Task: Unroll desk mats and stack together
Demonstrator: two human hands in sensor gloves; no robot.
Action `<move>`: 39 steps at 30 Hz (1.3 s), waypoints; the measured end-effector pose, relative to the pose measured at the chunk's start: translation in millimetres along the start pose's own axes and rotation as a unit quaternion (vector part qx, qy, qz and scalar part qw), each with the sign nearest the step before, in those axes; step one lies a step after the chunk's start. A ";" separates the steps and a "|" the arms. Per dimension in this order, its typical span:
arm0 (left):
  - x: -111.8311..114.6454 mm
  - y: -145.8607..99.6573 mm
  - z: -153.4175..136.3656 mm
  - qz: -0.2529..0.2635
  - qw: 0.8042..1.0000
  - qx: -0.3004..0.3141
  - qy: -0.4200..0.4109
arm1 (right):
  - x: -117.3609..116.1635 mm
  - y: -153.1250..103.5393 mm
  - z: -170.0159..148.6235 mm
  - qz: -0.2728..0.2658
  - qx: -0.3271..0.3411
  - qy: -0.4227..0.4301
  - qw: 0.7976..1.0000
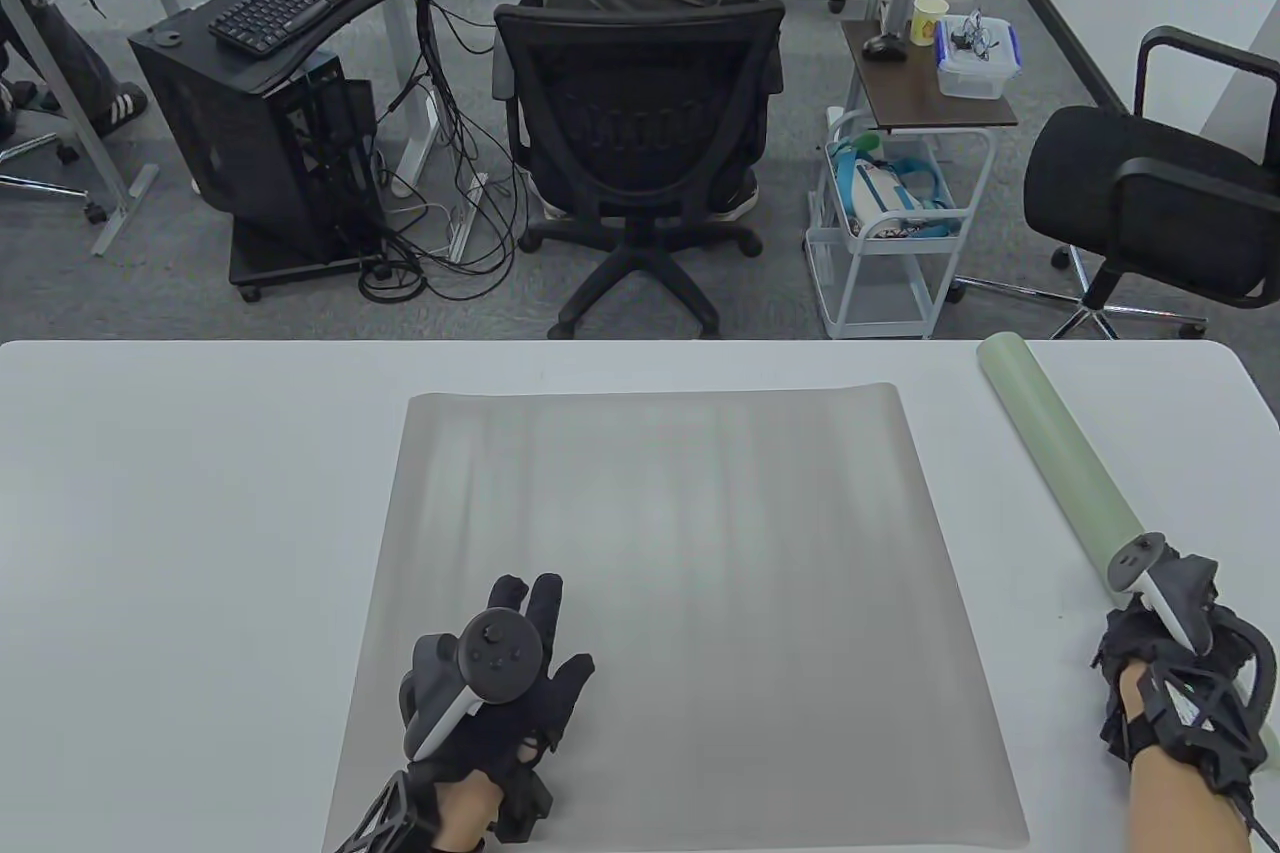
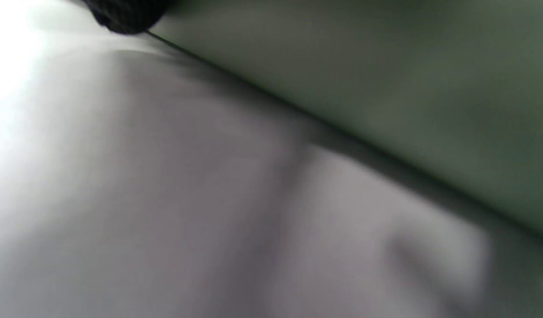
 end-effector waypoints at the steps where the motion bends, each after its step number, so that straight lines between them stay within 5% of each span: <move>1: 0.8 0.3 0.0 -0.001 1.000 0.000 0.001 | 2.3 -2.6 2.0 -0.007 0.000 -0.008 1.000; 7: 1.9 -0.1 0.2 -0.007 1.000 0.001 -0.001 | 11.8 -14.4 6.7 -0.014 0.012 -0.030 0.999; 12: 2.9 0.2 0.2 -0.009 1.000 0.005 -0.004 | 11.3 -20.9 -5.3 0.121 0.006 0.084 0.989; 16: 3.5 0.0 0.6 -0.013 1.000 0.008 -0.004 | 9.7 -30.2 -11.2 0.235 0.030 0.178 0.955; 22: -1.4 -4.4 6.6 -0.009 1.000 0.025 -0.017 | 20.9 -61.8 -6.8 0.364 0.114 0.322 0.866; 29: -28.2 -30.4 37.6 -0.027 0.989 0.105 -0.098 | 39.5 -131.6 24.1 0.383 0.231 0.391 0.805; 36: -47.7 -43.8 102.0 -0.124 0.948 0.190 -0.225 | 39.5 -218.6 76.0 0.408 0.335 0.426 0.735; 39: -43.7 -50.0 128.4 -0.164 0.921 0.213 -0.282 | 33.9 -245.2 93.0 0.405 0.358 0.432 0.722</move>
Point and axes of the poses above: the tracker on the back of each hand, its own z axis roughly to the thumb side, its own y axis roughly from the wrist to the fingertips, x = y × z, the point moved 5 cm from there along y, roughly from the wrist to the fingertips, and after that the axes turned 15 degrees about -x, right-handed, at the moved point
